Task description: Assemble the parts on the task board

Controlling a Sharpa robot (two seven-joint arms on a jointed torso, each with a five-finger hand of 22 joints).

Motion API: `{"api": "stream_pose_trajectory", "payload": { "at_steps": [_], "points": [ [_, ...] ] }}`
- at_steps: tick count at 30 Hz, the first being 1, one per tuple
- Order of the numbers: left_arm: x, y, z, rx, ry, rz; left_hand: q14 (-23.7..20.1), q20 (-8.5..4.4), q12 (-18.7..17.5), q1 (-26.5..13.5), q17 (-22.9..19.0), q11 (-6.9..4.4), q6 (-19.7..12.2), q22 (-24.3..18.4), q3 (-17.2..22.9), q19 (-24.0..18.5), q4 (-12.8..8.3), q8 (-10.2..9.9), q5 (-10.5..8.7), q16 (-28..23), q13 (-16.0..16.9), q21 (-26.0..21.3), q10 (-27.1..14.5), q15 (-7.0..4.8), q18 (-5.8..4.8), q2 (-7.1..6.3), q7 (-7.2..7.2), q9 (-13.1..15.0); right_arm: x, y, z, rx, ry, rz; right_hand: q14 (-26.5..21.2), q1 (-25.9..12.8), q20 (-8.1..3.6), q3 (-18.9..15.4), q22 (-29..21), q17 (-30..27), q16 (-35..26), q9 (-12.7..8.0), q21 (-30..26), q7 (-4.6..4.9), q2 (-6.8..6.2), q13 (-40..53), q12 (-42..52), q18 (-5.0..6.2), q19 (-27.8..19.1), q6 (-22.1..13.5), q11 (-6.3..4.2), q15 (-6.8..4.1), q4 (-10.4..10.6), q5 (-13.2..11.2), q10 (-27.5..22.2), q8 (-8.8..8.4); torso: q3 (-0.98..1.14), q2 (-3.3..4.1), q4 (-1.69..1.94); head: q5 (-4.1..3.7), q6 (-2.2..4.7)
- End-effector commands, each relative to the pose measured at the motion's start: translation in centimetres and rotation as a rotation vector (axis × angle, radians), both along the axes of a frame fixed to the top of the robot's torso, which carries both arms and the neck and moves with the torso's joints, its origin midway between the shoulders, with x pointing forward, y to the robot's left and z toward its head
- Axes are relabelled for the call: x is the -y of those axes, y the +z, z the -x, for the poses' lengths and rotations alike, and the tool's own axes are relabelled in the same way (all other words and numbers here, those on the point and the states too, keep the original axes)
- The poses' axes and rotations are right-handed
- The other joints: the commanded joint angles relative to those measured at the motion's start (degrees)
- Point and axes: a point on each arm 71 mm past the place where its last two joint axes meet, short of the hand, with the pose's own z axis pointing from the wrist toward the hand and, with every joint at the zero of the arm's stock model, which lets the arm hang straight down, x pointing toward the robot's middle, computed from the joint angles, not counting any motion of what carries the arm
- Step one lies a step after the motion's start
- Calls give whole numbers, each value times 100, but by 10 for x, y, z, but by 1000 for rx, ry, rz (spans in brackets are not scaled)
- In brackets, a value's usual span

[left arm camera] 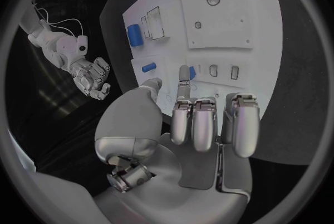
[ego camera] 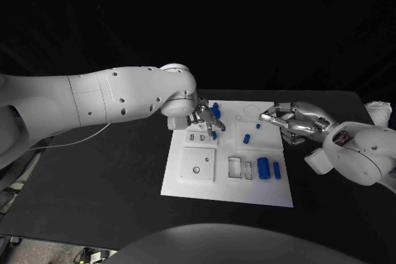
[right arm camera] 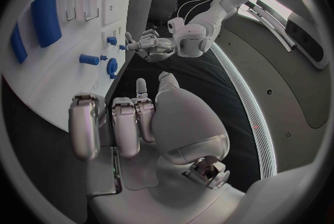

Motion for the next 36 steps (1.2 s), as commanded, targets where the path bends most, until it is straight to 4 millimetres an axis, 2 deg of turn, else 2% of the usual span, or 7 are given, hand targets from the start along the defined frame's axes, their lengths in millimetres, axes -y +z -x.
{"api": "stream_pose_trajectory", "payload": {
  "at_steps": [1, 7, 11, 15, 19, 24, 36],
  "points": [
    [-9, -4, -2, -23, 110, -134, 613, 26, 13, 69, 1506, 57, -13, 1505, 37, 595, -20, -30, -19, 14, 1509, 12, 596, 47, -86, -17, 35, -12, -1, 1, 0, -1, 2, -7, 566, 40, -5, -15, 1198, 1507, 32, 7, -36, 16, 6, 391, -31, -65, -31, 36, -215, -7, 14, 44, 829, 12, -7, 5, 5, 0, 0],
    [-6, -7, -5, -2, 112, -150, 613, 35, 13, 182, 1506, 64, 0, 1482, 77, 571, -61, -72, -18, 14, 1509, -11, 596, 56, -77, -9, 39, -40, -1, 1, 1, 2, 1, -11, 566, 39, -5, -15, 1198, 1507, 32, 8, -37, 16, 6, 391, -31, -65, -32, 36, -215, -7, 14, 45, 829, 12, -10, 5, -2, 5, 0],
    [-5, -8, -5, 9, 104, -164, 613, 38, 13, 239, 1506, 61, 49, 1478, 105, 567, -73, -80, -96, 14, 1509, -15, 596, 56, -75, -4, 31, -48, -1, 1, 1, 1, 1, -12, 566, 37, -5, -15, 1198, 1507, 32, 8, -37, 18, 7, 391, -31, -65, -32, 36, -214, -7, 15, 48, 829, 13, -12, 7, -1, -7, 0],
    [-5, -9, -6, 16, 103, -174, 613, 37, 13, 267, 1506, 54, 96, 1475, 119, 563, -77, -74, -133, 14, 1509, -18, 596, 51, -74, -6, 20, -45, 0, 1, 1, 0, 0, -11, 566, 37, -5, -15, 1198, 1507, 32, 8, -37, 18, 7, 391, -31, -65, -32, 36, -214, -7, 15, 48, 829, 13, -2, -1, -2, -20, 0],
    [-6, -9, -8, 23, 101, -184, 613, 36, 13, 280, 1506, 51, 108, 1471, 126, 559, -83, -73, -137, 14, 1509, -23, 596, 49, -72, -7, 16, -43, 0, 1, 1, -2, -1, -10, 566, 34, -5, -16, 1197, 1507, 32, 8, -37, 19, 8, 391, -31, -65, -32, 34, -213, -7, 15, 51, 829, 13, -2, -2, -4, -13, 0],
    [-8, -9, -8, 28, 101, -189, 613, 32, 13, 316, 1506, 41, 152, 1459, 143, 546, -98, -61, -144, 14, 1509, -35, 596, 43, -68, -10, 3, -32, 2, 1, 0, -2, -4, -8, 566, 34, -5, -16, 1197, 1507, 32, 8, -37, 19, 8, 391, -31, -65, -32, 34, -213, -7, 15, 51, 829, 13, -8, -3, 5, -59, 0],
    [-9, -11, -8, 22, 98, -196, 613, 12, 13, 339, 1506, 7, 284, 1444, 152, 530, -95, -9, -201, 14, 1509, -52, 596, 16, -61, -33, -39, 30, 5, 0, -2, -5, -10, -3, 566, 33, -5, -15, 1197, 1507, 32, 8, -38, 20, 10, 391, -31, -64, -33, 30, -212, -6, 15, 55, 829, 12, -2, -6, 10, -44, 0]
  ]
}}
